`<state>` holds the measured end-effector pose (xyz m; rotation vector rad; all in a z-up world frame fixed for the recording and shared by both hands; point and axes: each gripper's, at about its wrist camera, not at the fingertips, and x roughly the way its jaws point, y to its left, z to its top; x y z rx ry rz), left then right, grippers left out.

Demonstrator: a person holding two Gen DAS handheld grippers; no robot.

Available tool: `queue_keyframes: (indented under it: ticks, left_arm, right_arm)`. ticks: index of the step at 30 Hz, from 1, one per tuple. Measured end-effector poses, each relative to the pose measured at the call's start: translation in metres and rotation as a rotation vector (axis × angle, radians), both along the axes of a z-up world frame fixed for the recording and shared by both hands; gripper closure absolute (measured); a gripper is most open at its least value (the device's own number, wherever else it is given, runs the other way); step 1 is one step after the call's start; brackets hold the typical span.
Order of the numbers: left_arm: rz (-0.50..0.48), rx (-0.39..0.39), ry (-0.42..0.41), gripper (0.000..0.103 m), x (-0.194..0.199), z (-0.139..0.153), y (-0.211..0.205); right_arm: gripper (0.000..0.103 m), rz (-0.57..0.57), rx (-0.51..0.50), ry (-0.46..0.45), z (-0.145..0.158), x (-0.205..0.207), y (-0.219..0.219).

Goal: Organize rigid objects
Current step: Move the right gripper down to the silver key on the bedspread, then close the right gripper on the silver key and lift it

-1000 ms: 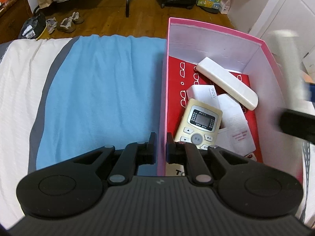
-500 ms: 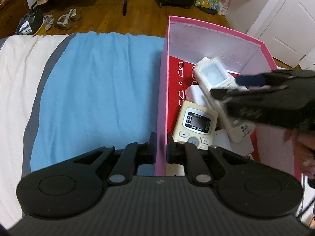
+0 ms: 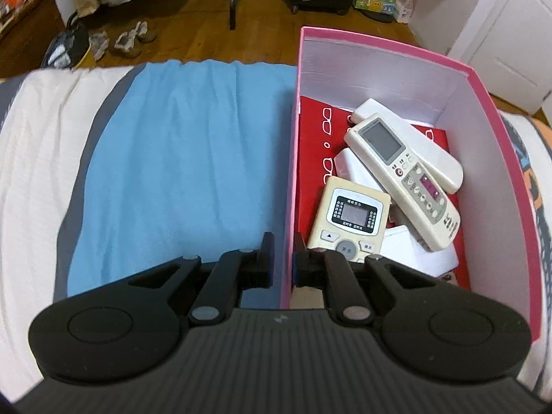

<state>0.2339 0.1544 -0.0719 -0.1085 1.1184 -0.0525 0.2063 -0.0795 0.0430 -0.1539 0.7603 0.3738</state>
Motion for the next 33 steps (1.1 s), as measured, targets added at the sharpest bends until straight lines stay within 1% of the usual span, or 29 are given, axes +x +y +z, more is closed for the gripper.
queue_keyframes:
  ticks: [3,6,9,10,12,14,16,17,19,21,24,26,29,31,33]
  left_arm:
    - [0.016,-0.017,0.006,0.094,0.000,0.000,0.003]
    - [0.020,0.001,0.007,0.094,0.000,0.000,0.000]
    - [0.021,0.021,0.008,0.094,0.001,0.000,-0.003]
    - [0.021,0.023,0.008,0.094,0.001,0.000,-0.004]
    - [0.021,0.022,0.009,0.094,0.001,0.001,-0.004]
    - [0.023,0.018,0.010,0.093,0.001,0.001,-0.004]
    - [0.029,0.015,0.011,0.092,0.001,0.000,-0.004]
    - [0.027,0.017,0.009,0.092,0.001,0.001,-0.004]
    - [0.025,0.020,0.005,0.092,0.001,0.000,-0.004]
    - [0.025,0.017,0.005,0.092,0.001,0.000,-0.003]
    - [0.023,0.017,0.005,0.092,0.001,-0.001,-0.003]
    - [0.009,0.036,-0.001,0.092,0.000,-0.001,-0.005]
    - [0.000,0.060,-0.006,0.092,0.001,-0.001,-0.009]
    - [-0.002,0.066,-0.005,0.092,0.002,-0.003,-0.009]
    - [0.000,0.064,0.002,0.091,0.004,-0.005,-0.009]
  right_arm:
    - [0.041,-0.009,-0.004,-0.020,-0.007,-0.014,-0.027]
    - [0.041,-0.035,-0.015,-0.041,-0.026,-0.023,-0.050]
    - [0.041,-0.074,-0.011,-0.008,-0.049,-0.016,-0.064]
    - [0.041,-0.088,0.005,0.009,-0.056,-0.014,-0.067]
    - [0.042,-0.119,0.066,0.079,-0.070,-0.003,-0.076]
    - [0.045,-0.156,0.146,0.139,-0.082,0.007,-0.084]
    - [0.051,-0.186,0.218,0.176,-0.097,0.009,-0.090]
    - [0.053,-0.207,0.258,0.200,-0.103,0.013,-0.094]
    - [0.060,-0.233,0.318,0.228,-0.115,0.017,-0.097]
    - [0.064,-0.252,0.351,0.247,-0.126,0.023,-0.094]
    - [0.066,-0.261,0.356,0.278,-0.140,0.035,-0.087]
    - [0.066,-0.261,0.338,0.295,-0.150,0.041,-0.080]
    - [0.065,-0.245,0.290,0.294,-0.158,0.045,-0.070]
    - [0.063,-0.249,0.252,0.283,-0.164,0.047,-0.066]
    - [0.063,-0.273,0.263,0.271,-0.170,0.048,-0.066]
